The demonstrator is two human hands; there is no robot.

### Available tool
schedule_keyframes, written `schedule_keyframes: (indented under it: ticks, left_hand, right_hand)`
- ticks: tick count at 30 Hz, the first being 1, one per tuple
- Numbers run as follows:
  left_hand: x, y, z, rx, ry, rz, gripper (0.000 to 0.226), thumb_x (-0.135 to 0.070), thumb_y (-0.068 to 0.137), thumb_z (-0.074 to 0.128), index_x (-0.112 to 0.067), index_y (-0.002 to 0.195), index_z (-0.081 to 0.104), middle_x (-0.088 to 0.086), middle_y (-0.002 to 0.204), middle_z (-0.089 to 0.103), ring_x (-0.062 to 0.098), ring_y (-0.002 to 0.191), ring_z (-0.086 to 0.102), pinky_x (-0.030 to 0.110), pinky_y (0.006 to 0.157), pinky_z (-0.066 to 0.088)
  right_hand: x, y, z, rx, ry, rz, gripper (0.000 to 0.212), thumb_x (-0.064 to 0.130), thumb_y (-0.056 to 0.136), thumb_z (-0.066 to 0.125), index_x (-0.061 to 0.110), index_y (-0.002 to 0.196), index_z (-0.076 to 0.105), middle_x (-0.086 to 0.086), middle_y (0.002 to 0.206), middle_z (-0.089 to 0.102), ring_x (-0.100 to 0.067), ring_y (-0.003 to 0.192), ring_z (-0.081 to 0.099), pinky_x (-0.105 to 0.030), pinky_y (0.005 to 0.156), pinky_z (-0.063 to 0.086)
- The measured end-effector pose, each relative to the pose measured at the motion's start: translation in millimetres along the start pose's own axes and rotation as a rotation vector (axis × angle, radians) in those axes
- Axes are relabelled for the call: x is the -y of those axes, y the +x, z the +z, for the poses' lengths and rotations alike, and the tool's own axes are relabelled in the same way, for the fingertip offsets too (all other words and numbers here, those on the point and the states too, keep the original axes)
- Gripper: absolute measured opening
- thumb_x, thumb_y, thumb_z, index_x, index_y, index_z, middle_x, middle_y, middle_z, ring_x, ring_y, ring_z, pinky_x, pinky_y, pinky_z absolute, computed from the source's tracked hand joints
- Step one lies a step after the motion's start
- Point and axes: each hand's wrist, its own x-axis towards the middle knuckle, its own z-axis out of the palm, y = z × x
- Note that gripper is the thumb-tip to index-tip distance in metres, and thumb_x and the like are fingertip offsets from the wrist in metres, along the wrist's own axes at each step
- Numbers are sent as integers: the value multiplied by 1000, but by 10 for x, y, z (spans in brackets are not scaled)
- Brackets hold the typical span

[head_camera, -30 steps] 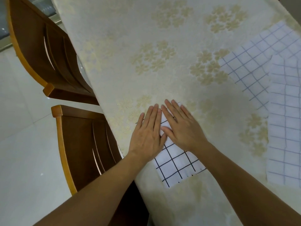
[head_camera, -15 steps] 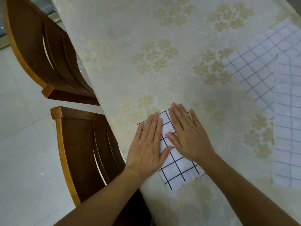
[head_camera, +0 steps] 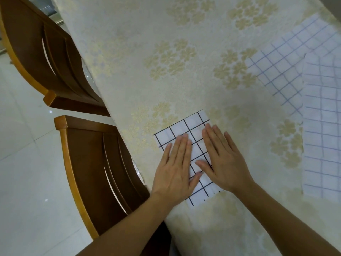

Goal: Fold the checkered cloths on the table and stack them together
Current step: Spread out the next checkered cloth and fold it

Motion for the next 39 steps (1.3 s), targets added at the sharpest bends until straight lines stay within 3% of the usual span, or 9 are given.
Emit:
schedule_keyframes:
  ticks: [6,12,17,21,25,32,39]
  left_hand:
    - [-122,-44,137,12,-36,-12,86,-63,100,26,-2,157,5,15,166,-4,27,153,-5,49,123,14]
    - [-118,-57,69,34,-19,11,82,-61,101,21,-3,157,5,16,165,-3,27,153,-4,51,122,18]
    - [192,77,-202,-65,-23,17,69,-50,105,27,-6,157,14,11,166,9,22,154,4,50,123,17]
    - [502,321,-397,-120,-12,-52,57,-38,102,35,-8,152,34,10,159,34,24,148,28,50,121,21]
    - [653,435,-434,-161,-47,-61,45,-29,97,38,-12,137,51,8,141,52,24,129,48,47,114,31]
    - [687,527,-385,-221,-95,-95,37,-29,96,39,-14,123,59,8,133,56,27,121,52,41,100,43]
    - [680,590,-315,-259,-98,-120,25,-27,93,52,-16,114,60,7,130,56,27,118,51,41,93,39]
  right_hand:
    - [-91,-122,75,89,-30,10,82,62,101,27,3,157,14,-14,166,7,-26,154,6,-49,122,21]
    - [-81,-131,61,90,-25,5,82,62,101,27,4,157,13,-14,166,6,-26,154,5,-48,122,21]
    - [-175,96,-10,8,29,-60,64,48,106,34,9,156,26,-12,164,21,-26,153,15,-50,119,27]
    - [-246,546,-30,-34,68,-167,50,37,105,40,13,149,43,-11,158,36,-27,149,28,-50,116,31]
    - [-300,915,-28,-53,89,-259,43,33,104,39,19,143,53,-7,152,47,-27,143,39,-48,117,32]
    - [-347,1194,-6,-110,205,-285,33,33,98,48,20,114,73,-5,129,65,-28,123,55,-41,106,38]
    - [-375,1287,-30,-24,312,-323,19,34,94,62,23,107,71,1,125,60,-22,120,53,-40,102,40]
